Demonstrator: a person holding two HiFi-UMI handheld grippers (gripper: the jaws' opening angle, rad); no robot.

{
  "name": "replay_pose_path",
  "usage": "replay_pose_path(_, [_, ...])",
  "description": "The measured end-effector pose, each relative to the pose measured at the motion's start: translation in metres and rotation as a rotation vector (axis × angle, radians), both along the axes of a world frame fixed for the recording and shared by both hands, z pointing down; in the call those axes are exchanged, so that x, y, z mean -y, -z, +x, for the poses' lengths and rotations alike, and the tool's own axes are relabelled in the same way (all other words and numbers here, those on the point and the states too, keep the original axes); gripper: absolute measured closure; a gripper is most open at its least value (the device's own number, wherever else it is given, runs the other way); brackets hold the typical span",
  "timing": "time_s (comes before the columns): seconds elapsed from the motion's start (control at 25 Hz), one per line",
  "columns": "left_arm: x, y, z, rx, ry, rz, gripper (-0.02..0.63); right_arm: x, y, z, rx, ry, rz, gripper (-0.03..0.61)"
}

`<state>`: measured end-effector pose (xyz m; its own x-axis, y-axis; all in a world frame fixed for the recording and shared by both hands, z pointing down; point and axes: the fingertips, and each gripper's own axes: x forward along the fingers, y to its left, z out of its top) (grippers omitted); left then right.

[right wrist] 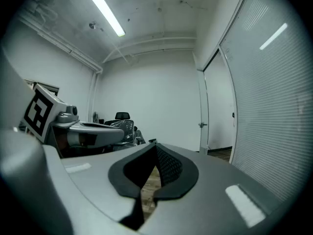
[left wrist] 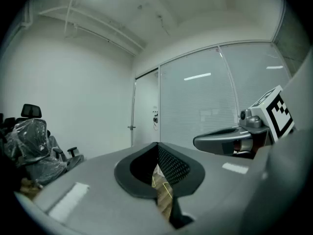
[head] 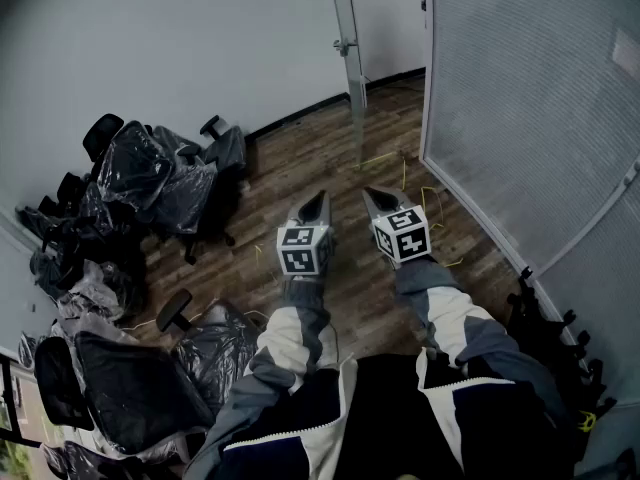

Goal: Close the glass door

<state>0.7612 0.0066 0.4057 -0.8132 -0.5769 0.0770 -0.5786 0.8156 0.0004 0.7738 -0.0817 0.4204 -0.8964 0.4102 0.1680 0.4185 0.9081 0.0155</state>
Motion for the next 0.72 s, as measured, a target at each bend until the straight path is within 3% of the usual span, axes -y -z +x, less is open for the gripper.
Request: replay_pose_path(0.72, [-0.044, -0.007, -0.008, -0.008, -0.006, 0.031, 0.614, -0.049, -0.006, -0.006, -0.001, 0.034, 0.007, 0.552])
